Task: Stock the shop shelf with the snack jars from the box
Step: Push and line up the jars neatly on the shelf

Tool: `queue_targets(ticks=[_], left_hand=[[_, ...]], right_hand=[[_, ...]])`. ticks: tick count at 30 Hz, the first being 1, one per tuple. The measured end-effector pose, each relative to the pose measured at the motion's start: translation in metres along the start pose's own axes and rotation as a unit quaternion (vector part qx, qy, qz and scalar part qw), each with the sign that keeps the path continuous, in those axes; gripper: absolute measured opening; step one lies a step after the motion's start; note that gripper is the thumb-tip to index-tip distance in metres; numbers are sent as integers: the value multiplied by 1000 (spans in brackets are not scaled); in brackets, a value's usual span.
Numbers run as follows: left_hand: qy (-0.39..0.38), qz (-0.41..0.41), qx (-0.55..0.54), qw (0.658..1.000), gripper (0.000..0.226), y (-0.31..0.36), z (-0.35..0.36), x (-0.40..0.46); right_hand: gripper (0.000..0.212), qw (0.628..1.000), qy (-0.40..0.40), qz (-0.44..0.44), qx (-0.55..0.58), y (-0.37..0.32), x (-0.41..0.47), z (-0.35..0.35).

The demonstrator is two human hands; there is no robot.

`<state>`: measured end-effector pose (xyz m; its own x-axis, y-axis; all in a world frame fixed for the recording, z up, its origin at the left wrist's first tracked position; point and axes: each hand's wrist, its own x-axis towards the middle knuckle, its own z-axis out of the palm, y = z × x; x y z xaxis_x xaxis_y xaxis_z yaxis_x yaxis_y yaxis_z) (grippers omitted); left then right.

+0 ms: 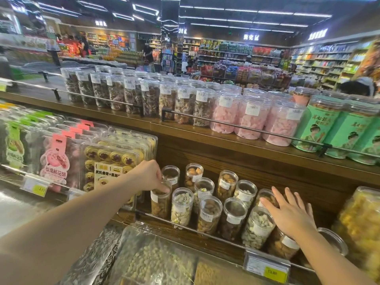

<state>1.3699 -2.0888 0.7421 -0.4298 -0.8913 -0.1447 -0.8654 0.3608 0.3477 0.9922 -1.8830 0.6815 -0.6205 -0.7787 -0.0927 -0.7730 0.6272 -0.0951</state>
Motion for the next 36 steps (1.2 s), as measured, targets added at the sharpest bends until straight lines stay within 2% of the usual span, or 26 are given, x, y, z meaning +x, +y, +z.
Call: queue_targets(ticks=[3,13,15,19,21,26,31,36], left_hand=[[-11,-28,12,999,52,9,-1,1],[-48,-81,75,993,53,30,-13,1],[-30,-75,74,994,52,30,-17,7],[65,-18,28,997,47,30,-13,21],[74,11,16,997,50,30,-2,28],[40,10,-3,999,29,24,18,44],[-13,10,0,1000,42,32,5,55],[-24,16,-33,999,42,34,6,67]], right_hand=[[88,1000,2,2,-2,0,0,1],[86,1000,-1,1,3,-1,-1,0],[85,1000,2,2,4,-1,0,0],[84,1000,-3,2,5,-2,0,-1],[84,1000,0,5,5,-2,1,-1],[85,1000,-1,5,1,-2,1,0],[85,1000,-5,4,-1,0,1,0],[85,1000,-3,2,0,-2,1,0]])
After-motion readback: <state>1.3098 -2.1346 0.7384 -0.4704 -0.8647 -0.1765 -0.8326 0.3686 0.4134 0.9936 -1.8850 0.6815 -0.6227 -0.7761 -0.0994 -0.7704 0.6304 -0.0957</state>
